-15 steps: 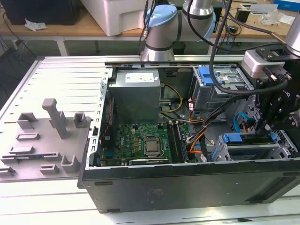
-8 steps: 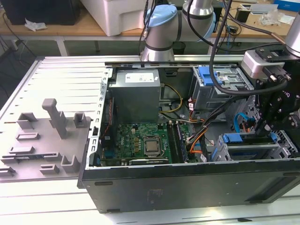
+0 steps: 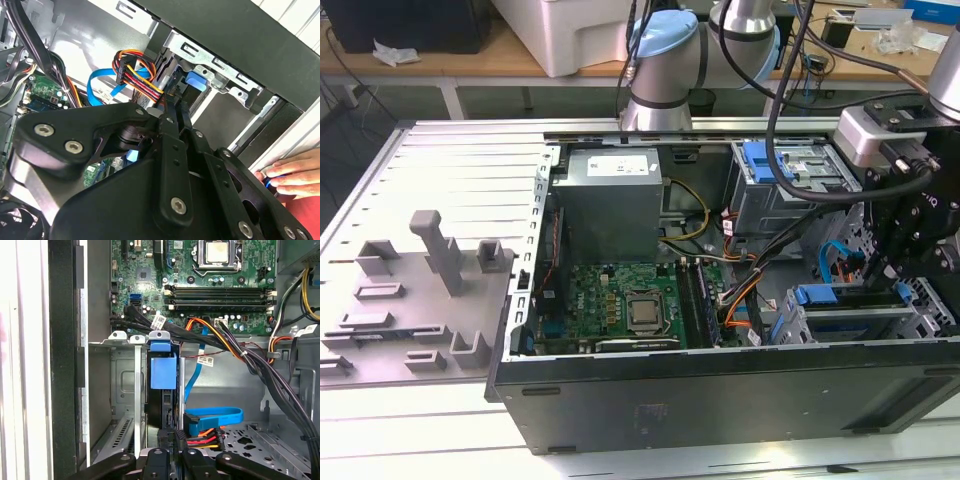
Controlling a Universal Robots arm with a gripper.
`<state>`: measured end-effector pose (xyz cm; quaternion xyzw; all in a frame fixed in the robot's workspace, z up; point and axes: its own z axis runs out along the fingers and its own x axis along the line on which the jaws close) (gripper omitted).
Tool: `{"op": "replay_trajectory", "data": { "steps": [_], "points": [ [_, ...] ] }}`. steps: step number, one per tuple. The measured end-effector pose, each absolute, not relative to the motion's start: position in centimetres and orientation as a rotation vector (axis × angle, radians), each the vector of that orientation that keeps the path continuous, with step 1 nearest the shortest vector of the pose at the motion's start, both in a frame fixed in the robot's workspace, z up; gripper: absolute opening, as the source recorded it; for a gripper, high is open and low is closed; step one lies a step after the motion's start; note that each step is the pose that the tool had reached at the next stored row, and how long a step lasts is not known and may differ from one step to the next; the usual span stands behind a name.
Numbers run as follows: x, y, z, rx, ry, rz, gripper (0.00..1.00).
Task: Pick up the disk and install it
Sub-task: 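Insert the first disk wire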
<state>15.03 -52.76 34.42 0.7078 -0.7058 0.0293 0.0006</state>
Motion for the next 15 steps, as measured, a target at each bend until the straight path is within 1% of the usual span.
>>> {"op": "replay_trajectory", "data": {
  "steps": [15],
  "points": [
    [15.03,-52.67,34.41,2.223,-2.216,0.092,0.16]
  ]
}}
